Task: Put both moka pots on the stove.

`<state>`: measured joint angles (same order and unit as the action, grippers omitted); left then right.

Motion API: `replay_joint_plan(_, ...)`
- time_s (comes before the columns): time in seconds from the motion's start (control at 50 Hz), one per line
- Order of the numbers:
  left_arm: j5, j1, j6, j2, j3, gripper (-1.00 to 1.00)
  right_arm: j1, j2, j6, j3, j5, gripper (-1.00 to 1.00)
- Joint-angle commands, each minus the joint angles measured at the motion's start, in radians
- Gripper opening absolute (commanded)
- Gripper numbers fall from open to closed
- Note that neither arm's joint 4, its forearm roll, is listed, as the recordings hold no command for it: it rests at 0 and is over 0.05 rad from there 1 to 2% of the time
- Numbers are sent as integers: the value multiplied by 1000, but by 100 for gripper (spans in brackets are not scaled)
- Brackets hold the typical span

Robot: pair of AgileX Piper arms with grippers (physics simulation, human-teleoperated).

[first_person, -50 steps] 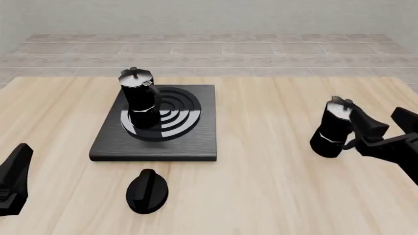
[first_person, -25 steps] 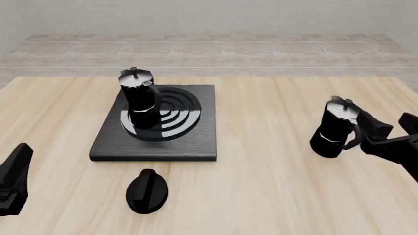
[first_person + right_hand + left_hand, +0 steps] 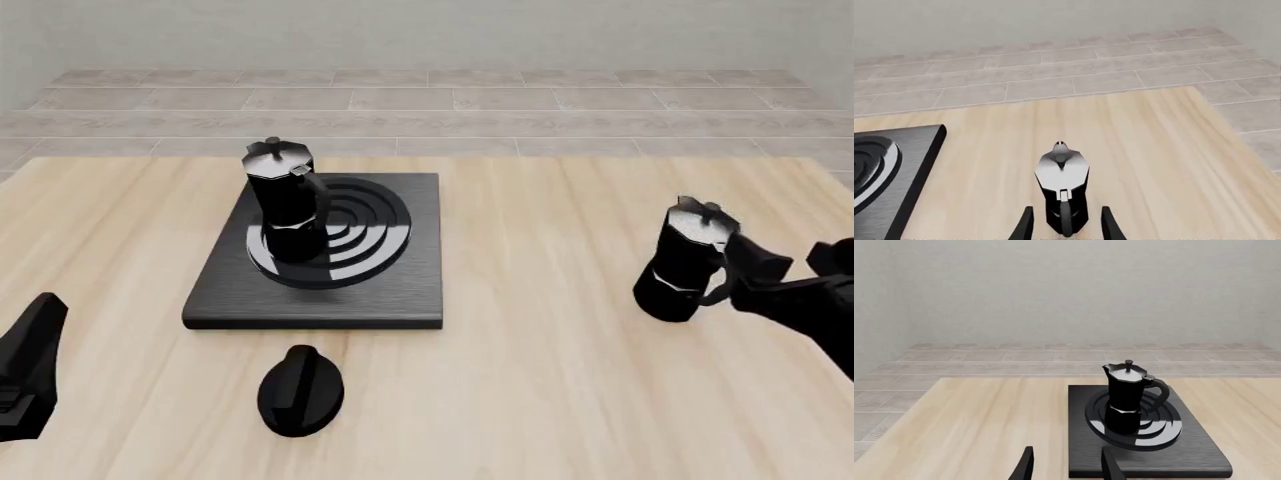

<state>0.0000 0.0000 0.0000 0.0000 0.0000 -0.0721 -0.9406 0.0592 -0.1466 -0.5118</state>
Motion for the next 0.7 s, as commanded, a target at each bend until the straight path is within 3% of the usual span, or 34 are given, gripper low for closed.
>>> replay_joint_plan(0.02,0,0,0,0,0,100,-4,-43,-9,0,-14,100)
replay_joint_plan(0.06,0,0,0,0,0,100,-1,-70,5,-7,-13,100)
replay_joint_plan(0.46,0,0,0,0,0,100,-63,-87,-70,-6,-45,100)
replay_joint_plan(0.7,0,0,0,0,0,100,-54,-135,-83,-8,-73,100)
